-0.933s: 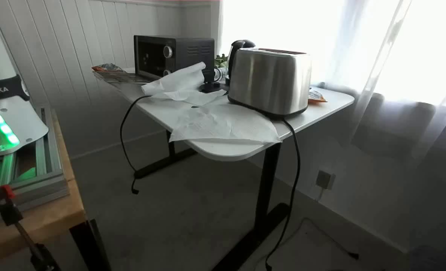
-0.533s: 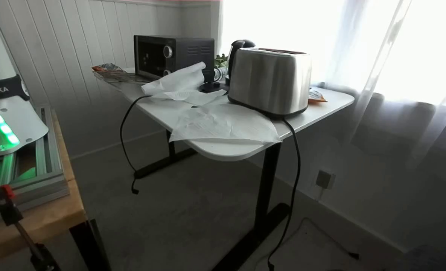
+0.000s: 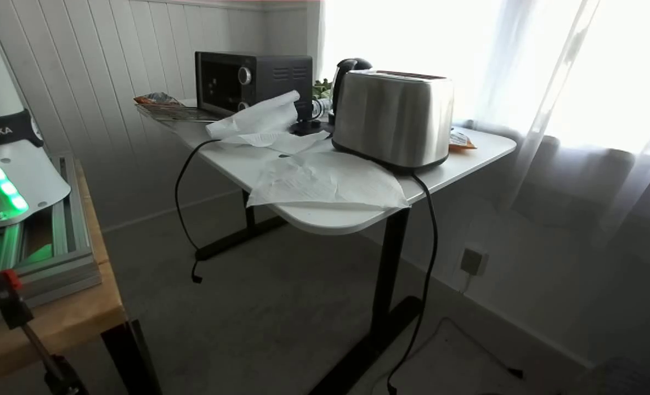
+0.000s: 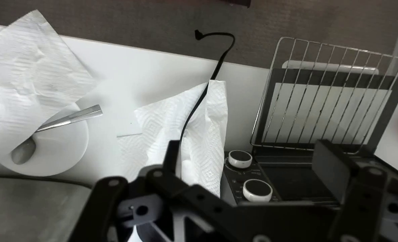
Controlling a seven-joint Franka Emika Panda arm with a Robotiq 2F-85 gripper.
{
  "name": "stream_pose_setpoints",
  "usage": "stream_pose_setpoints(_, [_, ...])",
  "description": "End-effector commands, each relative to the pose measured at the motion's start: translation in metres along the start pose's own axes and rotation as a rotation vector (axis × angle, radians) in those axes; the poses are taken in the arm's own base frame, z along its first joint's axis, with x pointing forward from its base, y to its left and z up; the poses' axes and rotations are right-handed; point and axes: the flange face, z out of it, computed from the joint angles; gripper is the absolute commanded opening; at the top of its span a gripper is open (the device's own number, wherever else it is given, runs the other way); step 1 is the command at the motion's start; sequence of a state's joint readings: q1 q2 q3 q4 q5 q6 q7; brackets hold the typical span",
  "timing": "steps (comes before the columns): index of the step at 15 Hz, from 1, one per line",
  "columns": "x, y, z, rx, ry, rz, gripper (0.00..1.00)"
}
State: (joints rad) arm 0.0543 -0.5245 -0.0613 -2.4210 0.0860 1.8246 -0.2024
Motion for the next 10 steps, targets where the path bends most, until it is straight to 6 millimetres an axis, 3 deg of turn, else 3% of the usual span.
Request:
stream_pose_setpoints(1, [-0.006, 0.051, 0.043, 0.153, 0.040, -0.098, 1.00])
stream_pose_setpoints(5, [-0.014, 0.093, 0.105, 0.323, 0.077, -0.188, 1.00])
stream_pose_setpoints(9, [-0.022, 0.108, 0.171, 0.538, 0.091, -0.243, 1.00])
stream_pose_setpoints(10, [-0.022, 0.103, 0.145, 0.458, 0.073, -0.214, 1.00])
